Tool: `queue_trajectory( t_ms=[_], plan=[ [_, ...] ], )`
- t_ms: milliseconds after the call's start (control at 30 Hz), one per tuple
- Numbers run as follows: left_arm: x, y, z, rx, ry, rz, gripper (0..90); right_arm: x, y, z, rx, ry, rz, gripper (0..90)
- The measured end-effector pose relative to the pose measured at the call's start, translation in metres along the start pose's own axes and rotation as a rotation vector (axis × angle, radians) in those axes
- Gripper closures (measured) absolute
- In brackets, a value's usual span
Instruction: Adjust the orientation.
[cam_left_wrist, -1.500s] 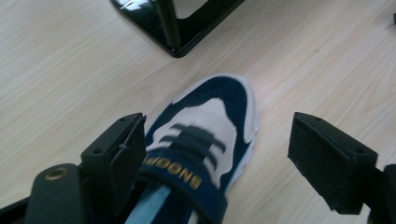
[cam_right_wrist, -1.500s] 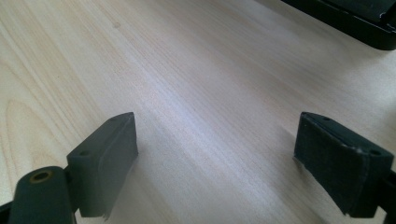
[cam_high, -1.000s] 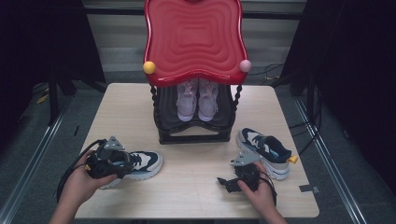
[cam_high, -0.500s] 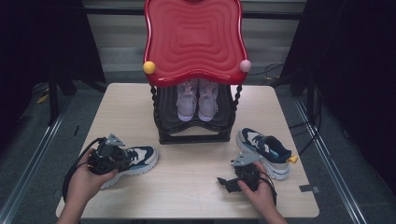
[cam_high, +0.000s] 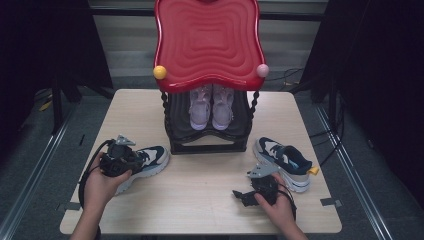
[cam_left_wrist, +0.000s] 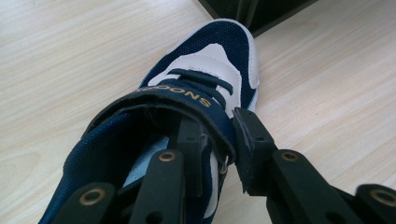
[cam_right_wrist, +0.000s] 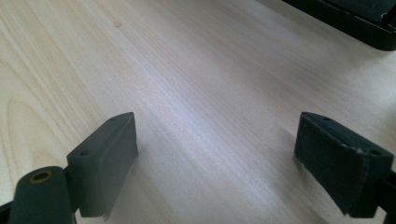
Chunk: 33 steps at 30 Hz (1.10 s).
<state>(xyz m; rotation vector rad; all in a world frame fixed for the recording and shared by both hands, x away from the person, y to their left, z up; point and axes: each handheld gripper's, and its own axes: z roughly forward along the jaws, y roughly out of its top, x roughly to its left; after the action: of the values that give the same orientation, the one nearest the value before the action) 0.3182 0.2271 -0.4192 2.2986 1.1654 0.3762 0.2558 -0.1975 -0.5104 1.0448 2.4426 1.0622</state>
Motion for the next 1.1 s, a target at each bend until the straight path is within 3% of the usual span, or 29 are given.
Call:
queue_trajectory(
  t_ms=[100, 167, 200, 400, 533, 600, 633, 733, 833, 933, 1100],
  plan=[
    [0.0, -0.002, -0.001, -0.007, -0.009, 0.019, 70.0, 0.0, 0.0, 0.0, 0.0, 0.0, 0.0, 12.7],
    [0.0, -0.004, -0.003, -0.01, -0.021, 0.027, 62.6, 0.0, 0.0, 0.0, 0.001, 0.001, -0.001, 12.7],
    [0.0, -0.005, -0.005, -0.011, -0.041, 0.037, 62.6, 0.0, 0.0, 0.0, 0.001, 0.001, -0.001, 12.7],
    [0.003, -0.017, -0.011, 0.009, -0.044, 0.077, 45.4, 0.0, 0.0, 0.0, 0.001, 0.002, -0.002, 12.7],
    [0.006, -0.026, -0.006, 0.056, -0.02, 0.094, 43.7, 0.0, 0.0, 0.0, 0.001, 0.002, -0.001, 12.7],
    [0.005, -0.028, -0.008, 0.076, 0.005, 0.112, 54.2, 0.0, 0.0, 0.0, 0.001, 0.002, -0.002, 12.7],
    [0.005, -0.028, -0.009, 0.09, 0.014, 0.101, 65.4, 0.0, 0.0, 0.0, 0.001, 0.002, -0.001, 12.7],
    [0.005, -0.027, -0.01, 0.095, -0.008, 0.052, 72.6, 0.0, 0.0, 0.0, 0.001, 0.002, -0.001, 12.7],
    [0.004, -0.027, -0.01, 0.086, 0.021, -0.002, 77.3, 0.0, 0.0, 0.0, 0.001, 0.002, -0.002, 12.7],
    [0.004, -0.026, -0.01, 0.04, 0.071, -0.048, 79.3, 0.0, 0.0, 0.0, 0.001, 0.002, -0.002, 12.7],
    [0.006, -0.015, -0.003, 0.009, 0.099, -0.11, 79.6, 0.0, 0.0, 0.0, 0.001, 0.003, -0.001, 12.7]
  ],
)
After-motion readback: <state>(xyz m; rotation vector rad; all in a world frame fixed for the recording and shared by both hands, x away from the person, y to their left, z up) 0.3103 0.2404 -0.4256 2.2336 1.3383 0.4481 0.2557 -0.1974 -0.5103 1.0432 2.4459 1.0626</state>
